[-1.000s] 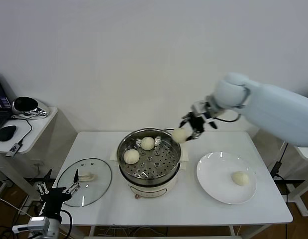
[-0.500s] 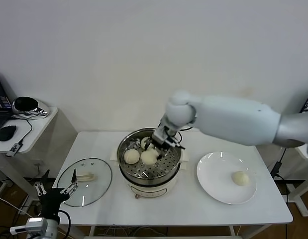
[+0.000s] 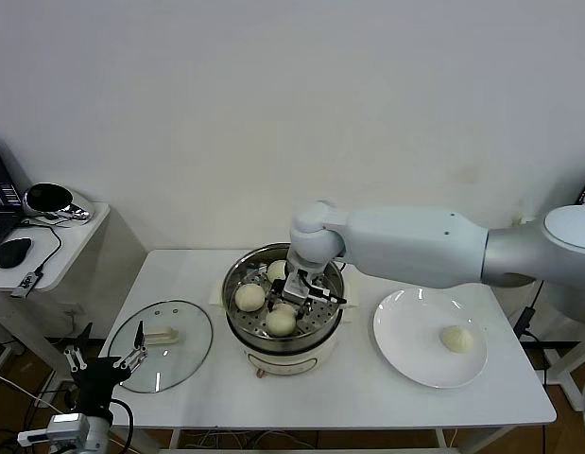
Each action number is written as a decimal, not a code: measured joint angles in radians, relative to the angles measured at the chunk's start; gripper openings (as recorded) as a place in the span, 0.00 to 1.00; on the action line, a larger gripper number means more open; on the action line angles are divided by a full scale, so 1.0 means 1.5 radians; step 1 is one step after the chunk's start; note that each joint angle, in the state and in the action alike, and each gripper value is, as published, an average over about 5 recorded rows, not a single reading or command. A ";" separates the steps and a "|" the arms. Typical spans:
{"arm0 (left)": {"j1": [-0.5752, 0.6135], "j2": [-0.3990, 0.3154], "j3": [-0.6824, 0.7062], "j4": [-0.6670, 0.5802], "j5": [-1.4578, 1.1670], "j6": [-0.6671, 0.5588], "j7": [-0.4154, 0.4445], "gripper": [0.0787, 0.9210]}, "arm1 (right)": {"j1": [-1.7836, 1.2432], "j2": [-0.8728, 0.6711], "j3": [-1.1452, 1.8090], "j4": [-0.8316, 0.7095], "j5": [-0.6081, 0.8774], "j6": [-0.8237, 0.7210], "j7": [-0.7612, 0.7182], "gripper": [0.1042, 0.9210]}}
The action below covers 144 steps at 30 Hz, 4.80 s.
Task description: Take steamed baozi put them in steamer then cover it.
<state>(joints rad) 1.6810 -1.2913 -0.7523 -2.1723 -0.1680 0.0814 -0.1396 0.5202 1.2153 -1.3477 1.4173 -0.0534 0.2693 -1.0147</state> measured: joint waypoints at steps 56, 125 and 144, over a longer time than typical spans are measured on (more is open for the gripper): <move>0.010 0.011 0.003 -0.016 0.013 0.010 0.005 0.88 | -0.442 -0.505 0.511 0.004 -0.131 -0.268 -0.084 0.88; -0.016 0.013 0.033 0.023 0.025 0.013 0.005 0.88 | 0.005 -0.354 0.156 0.061 0.189 -0.467 -0.012 0.62; -0.023 0.019 0.025 0.034 0.014 0.013 0.006 0.88 | 0.048 -0.092 0.048 -0.008 0.378 -0.627 0.105 0.62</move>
<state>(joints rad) 1.6468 -1.2621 -0.7153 -2.1210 -0.1468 0.1011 -0.1301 0.5914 1.0769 -1.2754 1.4060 0.5134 -0.6710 -0.8576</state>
